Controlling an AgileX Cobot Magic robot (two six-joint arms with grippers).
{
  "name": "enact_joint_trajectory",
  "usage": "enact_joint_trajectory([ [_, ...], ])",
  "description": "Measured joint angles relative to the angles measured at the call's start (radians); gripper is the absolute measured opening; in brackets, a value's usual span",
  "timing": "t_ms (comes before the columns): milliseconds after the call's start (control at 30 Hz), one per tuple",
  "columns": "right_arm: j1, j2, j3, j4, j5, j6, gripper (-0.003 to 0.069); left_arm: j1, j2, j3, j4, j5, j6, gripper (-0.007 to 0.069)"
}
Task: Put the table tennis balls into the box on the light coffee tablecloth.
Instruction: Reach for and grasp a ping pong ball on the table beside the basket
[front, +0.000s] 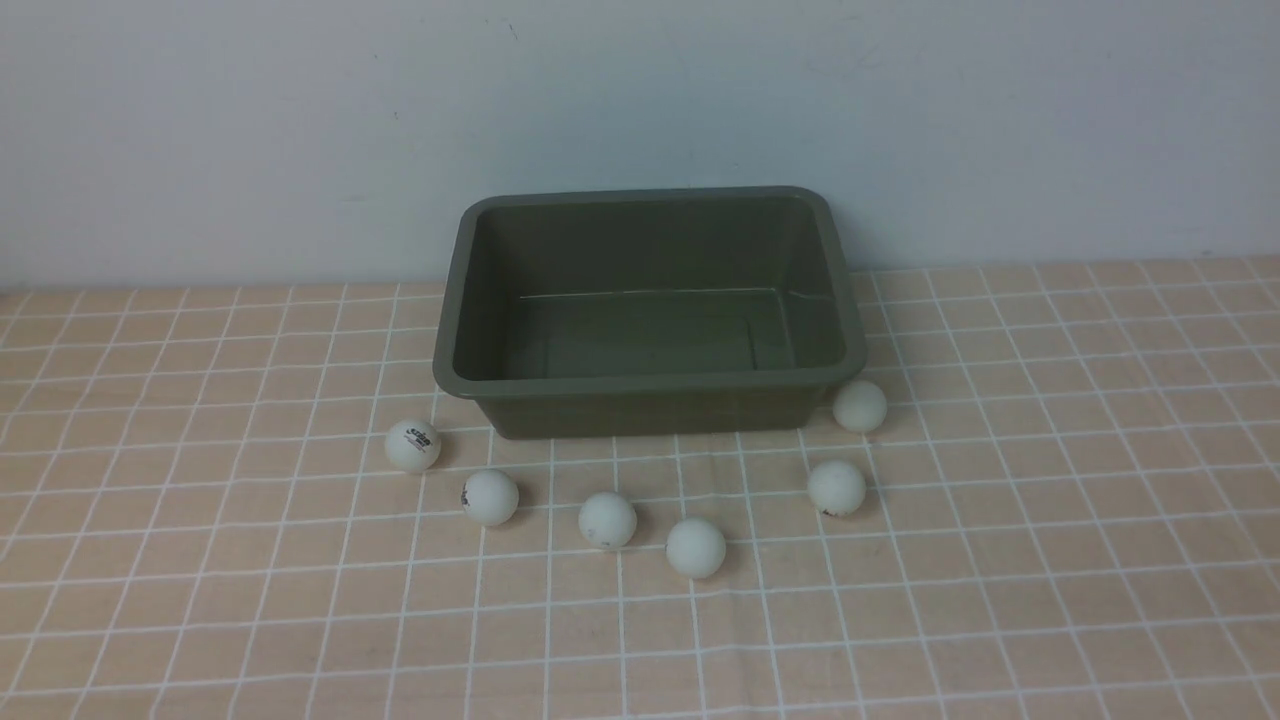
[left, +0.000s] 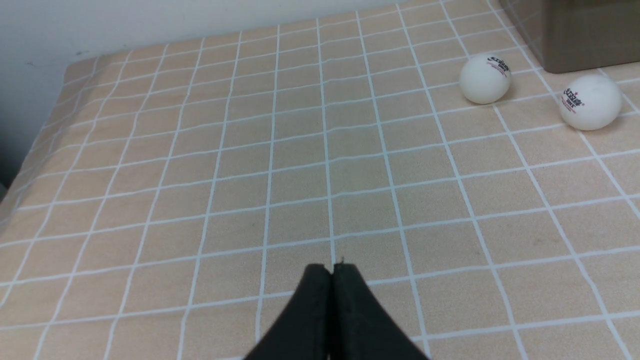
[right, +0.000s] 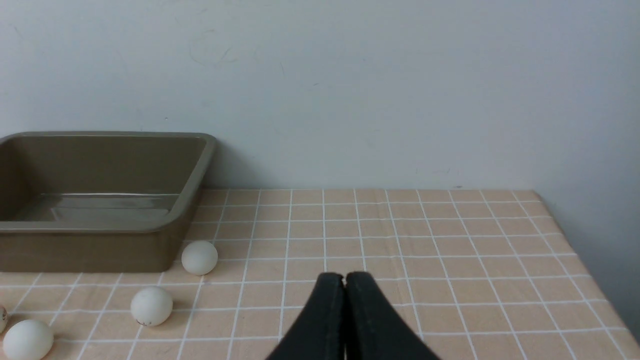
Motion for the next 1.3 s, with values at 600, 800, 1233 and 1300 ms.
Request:
enact_joint_trajectory([
  [600,0.0,0.0,0.0,0.083,0.007,0.0,-0.0013,0.0,0.0,0.0,0.0,0.0,0.0,-0.0069],
  [800,0.0,0.0,0.0,0.084,0.007,0.0,-0.0013,0.0,0.0,0.0,0.0,0.0,0.0,-0.0069],
  [1233,0.0,0.0,0.0,0.084,0.011,0.0,-0.0013,0.0,0.0,0.0,0.117,-0.011,0.075,-0.0069],
  [1300,0.0,0.0,0.0,0.084,0.011,0.0,-0.0013,0.0,0.0,0.0,0.118,-0.019,0.076,-0.0069],
])
